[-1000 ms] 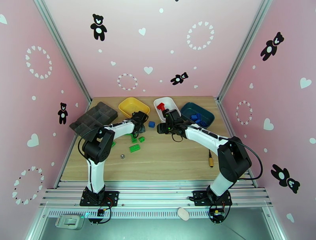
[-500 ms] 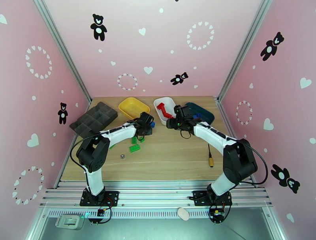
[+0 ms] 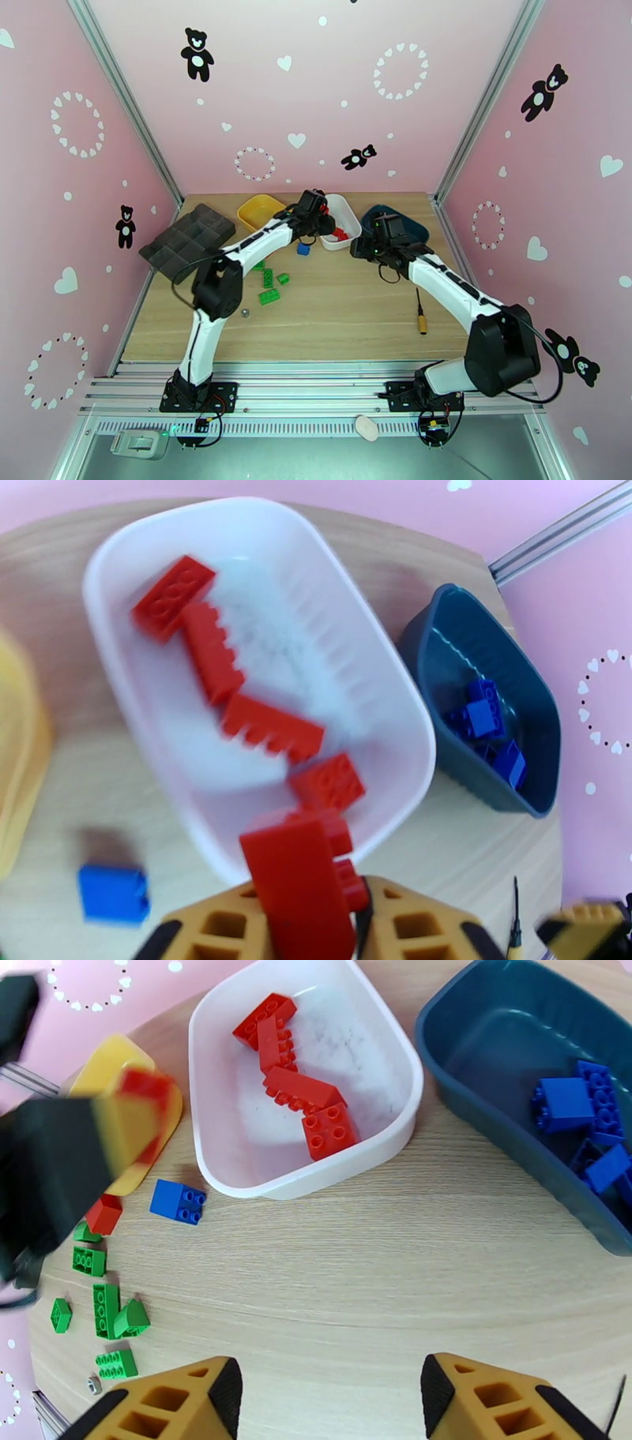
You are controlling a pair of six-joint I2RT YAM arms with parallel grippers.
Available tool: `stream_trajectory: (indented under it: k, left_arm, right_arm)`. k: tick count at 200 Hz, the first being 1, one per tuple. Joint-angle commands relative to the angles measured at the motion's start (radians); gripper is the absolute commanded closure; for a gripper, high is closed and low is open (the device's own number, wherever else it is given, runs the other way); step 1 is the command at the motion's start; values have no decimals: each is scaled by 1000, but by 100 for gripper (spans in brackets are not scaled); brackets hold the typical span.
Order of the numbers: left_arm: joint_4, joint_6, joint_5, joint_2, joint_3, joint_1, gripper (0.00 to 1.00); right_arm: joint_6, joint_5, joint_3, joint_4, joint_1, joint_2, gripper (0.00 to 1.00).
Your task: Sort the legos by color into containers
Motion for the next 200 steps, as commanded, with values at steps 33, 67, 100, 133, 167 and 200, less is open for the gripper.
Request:
stream_trajectory:
  k: [33, 67, 100, 133, 167, 200]
  left_arm:
    - [-25, -3, 45, 47, 88, -2, 24]
    - [46, 5, 0, -105, -90, -1, 23]
    - [127, 13, -109, -340, -360, 0, 19]
    - [133, 7, -253, -573, -616, 10, 11]
    - [108, -36, -316, -763, -835, 57, 2]
    - [105, -87, -333, -916, -1037, 102, 2]
  right_arm:
    - [-32, 13, -27, -51, -3, -64, 34]
    - [-41, -25, -13, -36, 2, -44, 34]
    - [-48, -11, 51, -47, 61, 19, 35]
    - [-53, 19, 152, -63, 154, 125, 36]
    - [-59, 34, 279, -80, 244, 265, 36]
    - [-66, 53, 429, -121, 319, 426, 34]
